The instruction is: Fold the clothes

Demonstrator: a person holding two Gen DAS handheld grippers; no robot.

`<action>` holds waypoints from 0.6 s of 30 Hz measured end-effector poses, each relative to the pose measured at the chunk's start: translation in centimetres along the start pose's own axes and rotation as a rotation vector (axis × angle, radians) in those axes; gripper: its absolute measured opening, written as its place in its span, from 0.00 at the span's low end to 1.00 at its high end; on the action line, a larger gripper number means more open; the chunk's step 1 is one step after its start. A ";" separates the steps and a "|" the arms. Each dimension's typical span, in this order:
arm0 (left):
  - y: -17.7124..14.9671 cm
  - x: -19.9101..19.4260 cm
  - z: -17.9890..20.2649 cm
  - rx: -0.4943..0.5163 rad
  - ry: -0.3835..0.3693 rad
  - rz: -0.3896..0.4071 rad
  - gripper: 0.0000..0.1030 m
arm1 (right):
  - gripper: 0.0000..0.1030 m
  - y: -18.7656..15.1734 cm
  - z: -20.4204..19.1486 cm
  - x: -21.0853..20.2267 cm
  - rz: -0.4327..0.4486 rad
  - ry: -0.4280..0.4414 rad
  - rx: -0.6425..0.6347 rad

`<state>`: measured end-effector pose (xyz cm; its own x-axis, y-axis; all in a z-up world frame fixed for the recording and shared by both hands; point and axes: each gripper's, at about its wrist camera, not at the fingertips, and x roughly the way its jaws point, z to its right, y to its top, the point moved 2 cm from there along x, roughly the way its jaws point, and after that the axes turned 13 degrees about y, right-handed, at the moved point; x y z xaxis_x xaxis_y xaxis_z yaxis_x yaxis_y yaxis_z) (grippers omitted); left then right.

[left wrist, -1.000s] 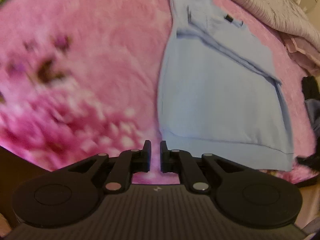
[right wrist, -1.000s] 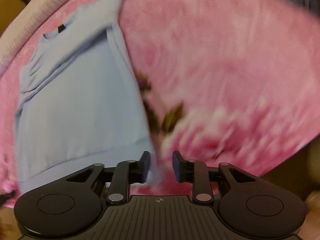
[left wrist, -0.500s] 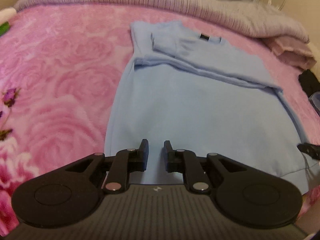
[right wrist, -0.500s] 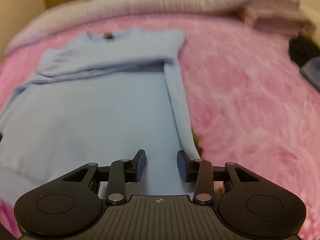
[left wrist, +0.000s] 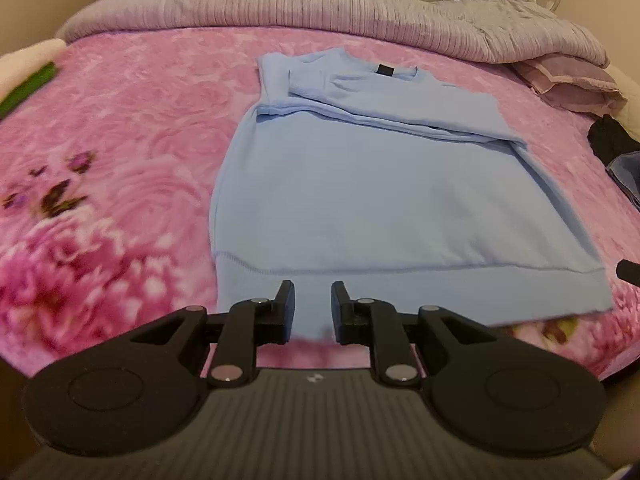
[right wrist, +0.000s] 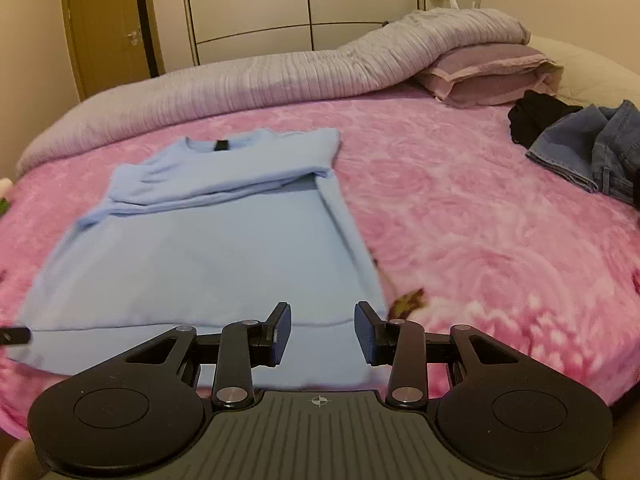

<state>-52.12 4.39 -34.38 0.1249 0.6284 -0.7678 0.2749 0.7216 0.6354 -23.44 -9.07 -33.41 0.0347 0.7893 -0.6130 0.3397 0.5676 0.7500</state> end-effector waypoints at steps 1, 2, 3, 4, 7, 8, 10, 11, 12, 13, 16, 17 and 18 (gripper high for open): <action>-0.4 -0.9 0.3 0.009 0.008 0.008 0.19 | 0.38 -0.1 -0.6 -0.6 0.001 0.004 0.007; -0.7 -1.8 0.5 0.019 0.023 0.018 0.19 | 0.38 -0.3 -1.2 -1.2 -0.010 0.005 0.015; -0.9 -2.7 0.7 0.028 0.041 0.029 0.19 | 0.38 -0.6 -1.7 -1.7 -0.020 0.007 0.023; -1.2 -3.5 0.9 0.032 0.055 0.041 0.20 | 0.38 -0.7 -2.1 -2.2 -0.032 0.005 0.031; -1.9 -5.9 1.3 0.030 0.066 0.077 0.26 | 0.38 -1.2 -3.7 -3.5 -0.057 0.016 0.012; -2.2 -6.5 1.5 0.034 0.065 0.085 0.27 | 0.38 -1.4 -4.3 -3.9 -0.058 0.020 -0.002; -2.7 -7.6 1.9 0.045 0.058 0.098 0.27 | 0.38 -1.8 -5.2 -4.8 -0.049 0.026 -0.023; -3.0 -8.1 2.1 0.050 0.054 0.104 0.27 | 0.38 -2.0 -5.7 -5.2 -0.044 0.030 -0.032; -3.2 -8.4 2.2 0.054 0.051 0.109 0.27 | 0.38 -2.3 -6.1 -5.5 -0.041 0.038 -0.035; -3.5 -8.8 2.4 0.058 0.048 0.114 0.27 | 0.38 -2.6 -6.4 -5.7 -0.040 0.048 -0.033; -4.3 -9.4 2.5 0.065 0.042 0.119 0.28 | 0.38 -3.9 -7.2 -6.4 -0.048 0.089 -0.023; -4.5 -9.6 2.5 0.066 0.041 0.120 0.28 | 0.38 -4.3 -7.5 -6.5 -0.051 0.098 -0.020; -4.7 -9.8 2.5 0.067 0.041 0.123 0.28 | 0.38 -4.6 -7.6 -6.6 -0.053 0.102 -0.017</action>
<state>-52.23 -5.93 -30.09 0.1232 0.7229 -0.6799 0.3231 0.6186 0.7162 -32.38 -15.12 -30.86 -0.0789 0.7773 -0.6242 0.3226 0.6124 0.7217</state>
